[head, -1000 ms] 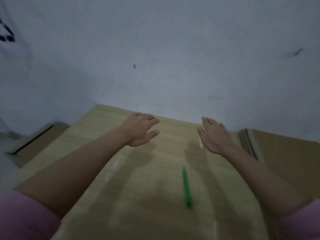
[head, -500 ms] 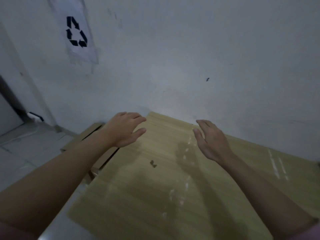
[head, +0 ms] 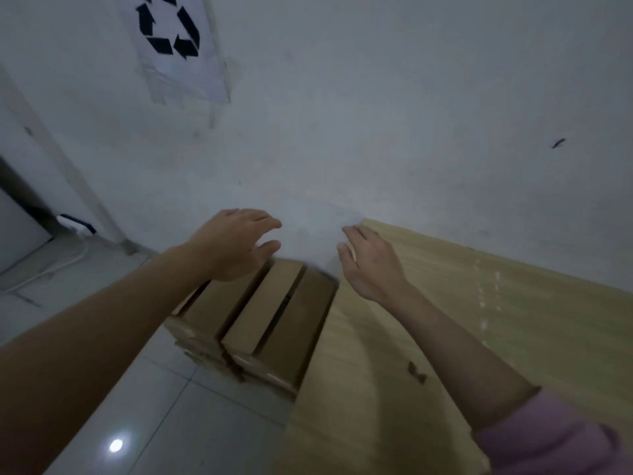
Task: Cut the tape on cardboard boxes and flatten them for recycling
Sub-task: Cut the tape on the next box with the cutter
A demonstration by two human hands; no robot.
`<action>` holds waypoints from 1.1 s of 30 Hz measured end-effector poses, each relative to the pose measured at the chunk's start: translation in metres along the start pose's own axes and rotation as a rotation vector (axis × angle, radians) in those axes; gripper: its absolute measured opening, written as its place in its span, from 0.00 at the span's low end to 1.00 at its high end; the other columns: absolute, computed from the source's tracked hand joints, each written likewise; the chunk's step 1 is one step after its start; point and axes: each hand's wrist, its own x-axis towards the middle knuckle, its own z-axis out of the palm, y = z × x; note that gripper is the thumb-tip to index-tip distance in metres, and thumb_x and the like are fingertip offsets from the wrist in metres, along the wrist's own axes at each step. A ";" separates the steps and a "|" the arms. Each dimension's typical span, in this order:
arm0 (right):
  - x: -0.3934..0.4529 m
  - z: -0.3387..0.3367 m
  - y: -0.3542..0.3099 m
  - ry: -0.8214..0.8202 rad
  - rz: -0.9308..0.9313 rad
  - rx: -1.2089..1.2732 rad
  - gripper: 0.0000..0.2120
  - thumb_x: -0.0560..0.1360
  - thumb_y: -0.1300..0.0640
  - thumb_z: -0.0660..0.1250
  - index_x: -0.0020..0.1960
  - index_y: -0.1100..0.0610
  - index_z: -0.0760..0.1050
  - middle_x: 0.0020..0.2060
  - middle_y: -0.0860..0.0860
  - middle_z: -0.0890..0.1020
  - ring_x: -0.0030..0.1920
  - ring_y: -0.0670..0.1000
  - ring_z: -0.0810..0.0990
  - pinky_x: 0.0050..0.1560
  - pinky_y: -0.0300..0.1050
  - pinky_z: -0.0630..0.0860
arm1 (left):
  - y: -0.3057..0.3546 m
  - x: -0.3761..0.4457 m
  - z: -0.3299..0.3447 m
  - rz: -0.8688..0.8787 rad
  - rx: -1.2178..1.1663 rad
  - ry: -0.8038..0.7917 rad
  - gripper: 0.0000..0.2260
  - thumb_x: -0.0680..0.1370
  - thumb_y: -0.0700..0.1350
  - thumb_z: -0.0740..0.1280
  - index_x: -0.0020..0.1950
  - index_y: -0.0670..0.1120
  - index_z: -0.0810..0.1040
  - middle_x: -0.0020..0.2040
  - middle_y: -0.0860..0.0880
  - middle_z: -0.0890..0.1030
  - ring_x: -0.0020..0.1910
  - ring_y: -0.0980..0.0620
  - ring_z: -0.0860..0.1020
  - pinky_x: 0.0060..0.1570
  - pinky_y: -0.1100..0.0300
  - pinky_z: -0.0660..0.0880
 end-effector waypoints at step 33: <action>0.074 0.393 -0.193 -0.290 0.587 0.243 0.22 0.81 0.53 0.56 0.73 0.59 0.60 0.71 0.53 0.62 0.67 0.52 0.66 0.64 0.43 0.64 | -0.366 -0.009 0.296 -0.217 -0.456 -0.161 0.23 0.80 0.51 0.60 0.73 0.44 0.64 0.72 0.47 0.66 0.68 0.47 0.67 0.66 0.53 0.64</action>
